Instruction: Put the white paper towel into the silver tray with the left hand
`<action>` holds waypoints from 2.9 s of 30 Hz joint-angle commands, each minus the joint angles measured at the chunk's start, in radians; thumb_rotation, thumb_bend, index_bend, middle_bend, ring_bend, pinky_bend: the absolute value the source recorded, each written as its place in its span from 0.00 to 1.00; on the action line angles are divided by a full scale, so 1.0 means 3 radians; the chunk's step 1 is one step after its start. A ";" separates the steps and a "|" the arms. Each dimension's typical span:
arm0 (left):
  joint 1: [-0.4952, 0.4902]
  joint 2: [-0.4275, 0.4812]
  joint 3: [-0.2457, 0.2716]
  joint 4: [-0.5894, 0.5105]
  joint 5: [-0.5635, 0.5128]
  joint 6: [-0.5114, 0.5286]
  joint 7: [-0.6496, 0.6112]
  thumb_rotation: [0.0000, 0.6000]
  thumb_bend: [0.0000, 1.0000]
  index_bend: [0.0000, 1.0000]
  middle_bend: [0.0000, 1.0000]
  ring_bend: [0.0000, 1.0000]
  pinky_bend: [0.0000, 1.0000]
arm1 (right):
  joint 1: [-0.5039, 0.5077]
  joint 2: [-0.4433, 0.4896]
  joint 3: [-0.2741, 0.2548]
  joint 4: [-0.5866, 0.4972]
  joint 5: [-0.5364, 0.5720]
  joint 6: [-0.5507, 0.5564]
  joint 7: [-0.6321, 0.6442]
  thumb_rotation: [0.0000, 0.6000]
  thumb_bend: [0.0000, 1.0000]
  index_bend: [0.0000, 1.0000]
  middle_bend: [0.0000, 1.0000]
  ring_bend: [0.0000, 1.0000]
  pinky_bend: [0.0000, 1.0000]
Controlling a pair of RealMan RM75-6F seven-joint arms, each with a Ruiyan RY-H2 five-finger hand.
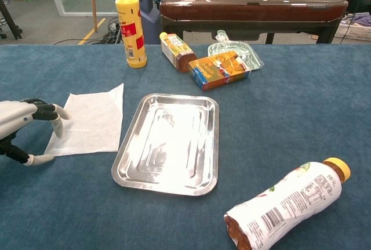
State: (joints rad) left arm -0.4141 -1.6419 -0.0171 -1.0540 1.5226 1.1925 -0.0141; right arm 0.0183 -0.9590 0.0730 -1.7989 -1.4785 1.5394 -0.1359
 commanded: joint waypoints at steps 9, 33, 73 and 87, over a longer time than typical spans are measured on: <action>-0.0038 -0.0044 -0.0015 0.0036 -0.0037 -0.0048 0.0006 1.00 0.18 0.45 0.22 0.18 0.07 | -0.0022 0.0003 -0.0003 0.0019 0.0010 0.0018 0.0027 1.00 0.18 0.20 0.23 0.18 0.28; -0.0082 -0.0082 -0.0063 0.0147 -0.0141 -0.0124 -0.0045 1.00 0.18 0.45 0.22 0.18 0.07 | -0.0051 -0.0003 -0.0008 0.0025 0.0014 0.0034 0.0034 1.00 0.18 0.20 0.23 0.18 0.28; -0.0158 -0.0190 -0.0102 0.0431 -0.0187 -0.0185 -0.0252 1.00 0.30 0.48 0.23 0.18 0.07 | -0.0053 -0.0004 -0.0001 -0.0008 0.0063 0.0001 -0.0014 1.00 0.18 0.20 0.23 0.18 0.28; -0.0196 -0.0242 -0.0123 0.0517 -0.0187 -0.0186 -0.0312 1.00 0.38 0.56 0.25 0.19 0.07 | -0.0060 0.0005 0.0001 -0.0014 0.0077 0.0004 -0.0011 1.00 0.18 0.20 0.23 0.18 0.28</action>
State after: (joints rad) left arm -0.4729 -1.7145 -0.0539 -0.8991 1.4668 1.1371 -0.1075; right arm 0.0002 -0.9576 0.0734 -1.8031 -1.4555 1.5406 -0.1393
